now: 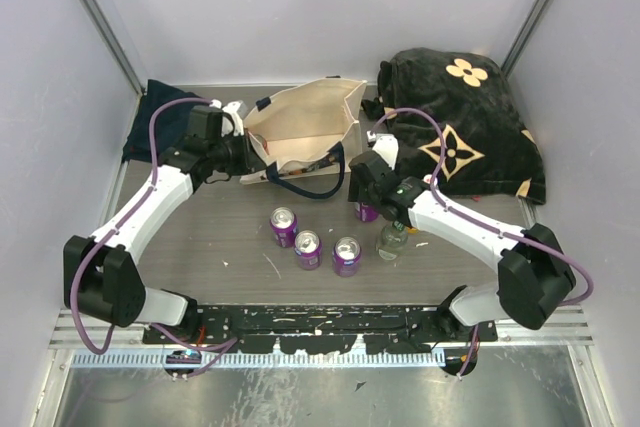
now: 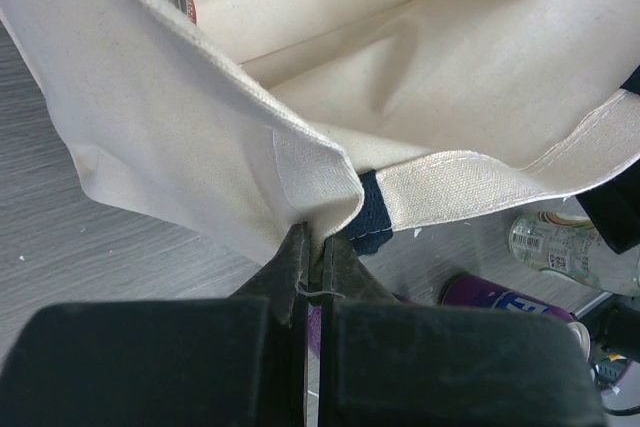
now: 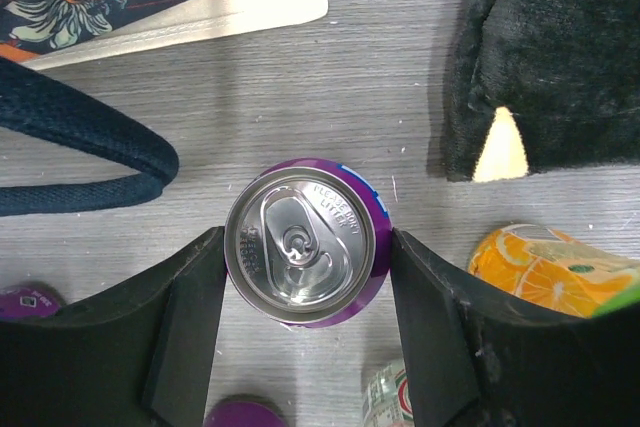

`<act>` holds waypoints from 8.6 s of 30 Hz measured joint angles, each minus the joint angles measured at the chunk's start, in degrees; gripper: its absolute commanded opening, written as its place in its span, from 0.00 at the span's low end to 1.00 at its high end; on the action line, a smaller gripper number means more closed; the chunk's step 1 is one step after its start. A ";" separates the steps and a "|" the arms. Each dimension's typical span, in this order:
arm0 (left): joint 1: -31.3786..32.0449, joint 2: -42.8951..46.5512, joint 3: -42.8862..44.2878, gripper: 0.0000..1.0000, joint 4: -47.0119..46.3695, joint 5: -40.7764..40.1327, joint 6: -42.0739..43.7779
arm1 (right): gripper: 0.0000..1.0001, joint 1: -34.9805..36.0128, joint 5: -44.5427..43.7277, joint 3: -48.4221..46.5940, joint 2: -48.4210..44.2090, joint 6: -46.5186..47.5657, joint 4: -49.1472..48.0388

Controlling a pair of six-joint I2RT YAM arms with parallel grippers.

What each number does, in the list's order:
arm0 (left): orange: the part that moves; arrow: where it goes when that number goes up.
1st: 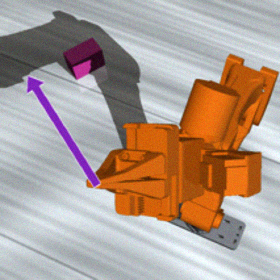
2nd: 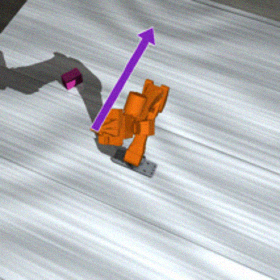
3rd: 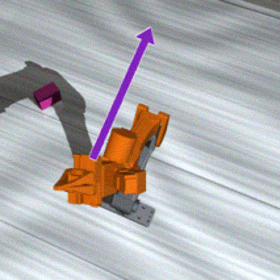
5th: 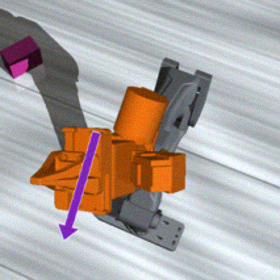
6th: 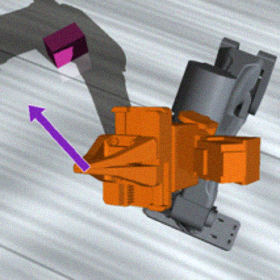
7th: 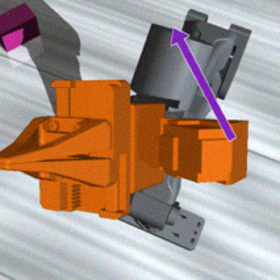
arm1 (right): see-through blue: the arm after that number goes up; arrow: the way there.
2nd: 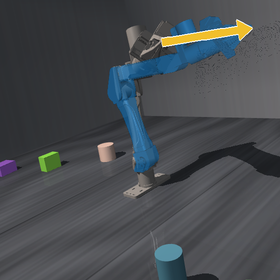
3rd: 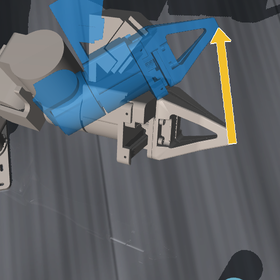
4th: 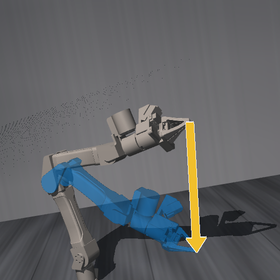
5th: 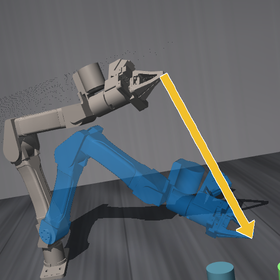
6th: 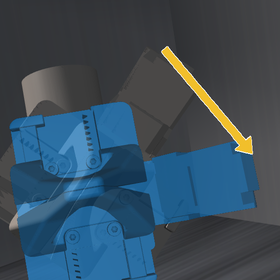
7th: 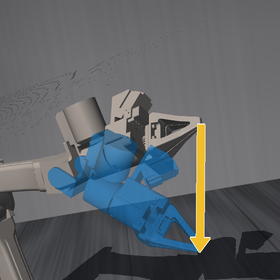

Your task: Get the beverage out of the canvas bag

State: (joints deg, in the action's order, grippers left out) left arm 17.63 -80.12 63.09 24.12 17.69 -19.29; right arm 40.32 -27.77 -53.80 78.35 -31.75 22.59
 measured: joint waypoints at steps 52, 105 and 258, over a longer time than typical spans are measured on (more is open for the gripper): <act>-0.22 10.05 -2.49 0.00 6.43 -5.84 2.43 | 0.95 4.11 22.60 -57.59 36.68 16.48 8.04; -0.42 8.20 -3.19 0.00 4.22 -5.66 1.46 | 0.31 8.50 22.84 -75.43 60.57 27.89 4.42; -9.73 26.53 0.57 0.98 6.67 -32.48 11.32 | 1.00 -48.89 3.06 -7.08 -15.87 12.52 -6.67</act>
State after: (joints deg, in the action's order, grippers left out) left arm 7.90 -53.58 63.66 30.79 -14.79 -7.97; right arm -8.58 -24.71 -60.88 62.48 -19.22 15.92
